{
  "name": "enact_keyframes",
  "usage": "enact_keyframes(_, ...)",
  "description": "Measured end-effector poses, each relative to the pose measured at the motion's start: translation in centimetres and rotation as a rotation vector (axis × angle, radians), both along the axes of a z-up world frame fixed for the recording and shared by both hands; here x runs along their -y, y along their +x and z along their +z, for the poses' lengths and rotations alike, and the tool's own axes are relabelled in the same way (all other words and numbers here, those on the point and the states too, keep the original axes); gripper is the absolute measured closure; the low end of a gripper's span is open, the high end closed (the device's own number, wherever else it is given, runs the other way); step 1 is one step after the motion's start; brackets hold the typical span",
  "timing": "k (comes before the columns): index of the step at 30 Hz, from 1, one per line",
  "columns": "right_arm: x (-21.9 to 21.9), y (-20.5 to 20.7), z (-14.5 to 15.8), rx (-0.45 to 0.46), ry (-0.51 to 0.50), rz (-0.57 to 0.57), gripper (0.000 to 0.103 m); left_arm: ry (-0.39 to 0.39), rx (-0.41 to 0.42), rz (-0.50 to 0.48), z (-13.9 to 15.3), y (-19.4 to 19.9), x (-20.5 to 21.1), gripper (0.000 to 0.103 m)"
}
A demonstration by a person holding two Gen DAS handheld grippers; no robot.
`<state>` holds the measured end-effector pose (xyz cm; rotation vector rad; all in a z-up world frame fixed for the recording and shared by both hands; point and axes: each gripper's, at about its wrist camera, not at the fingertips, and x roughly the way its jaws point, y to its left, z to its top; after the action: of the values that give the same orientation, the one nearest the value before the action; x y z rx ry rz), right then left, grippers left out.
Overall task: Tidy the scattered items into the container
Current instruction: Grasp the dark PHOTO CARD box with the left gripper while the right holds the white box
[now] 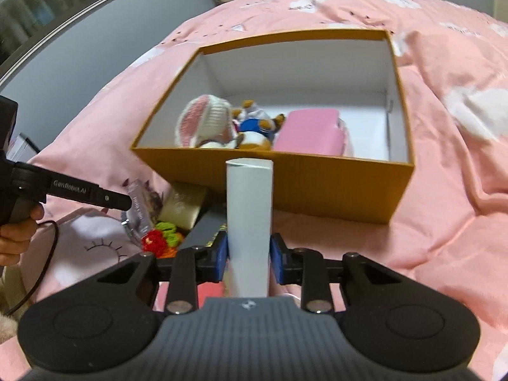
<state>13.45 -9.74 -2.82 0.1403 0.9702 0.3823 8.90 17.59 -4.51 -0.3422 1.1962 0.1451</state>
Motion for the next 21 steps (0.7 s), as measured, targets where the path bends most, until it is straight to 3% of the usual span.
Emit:
enact_keyframes(9,-0.7,-0.2,-1.2,-0.012,-0.035,0.023,0.072,-0.041,-0.014,0.081,-2.3,1.3,-1.2,0.062)
enact_keyframes(12,-1.1,0.2,-1.8,-0.014,-0.044,0.025,0.072,-0.023,-0.024,0.078,-3.0,1.5,-0.9,0.058)
enact_keyframes(21,-1.6,0.3,-3.5,-0.035,-0.071,0.032,0.071,0.040,0.003,0.056,-3.6,1.2,0.2,0.061)
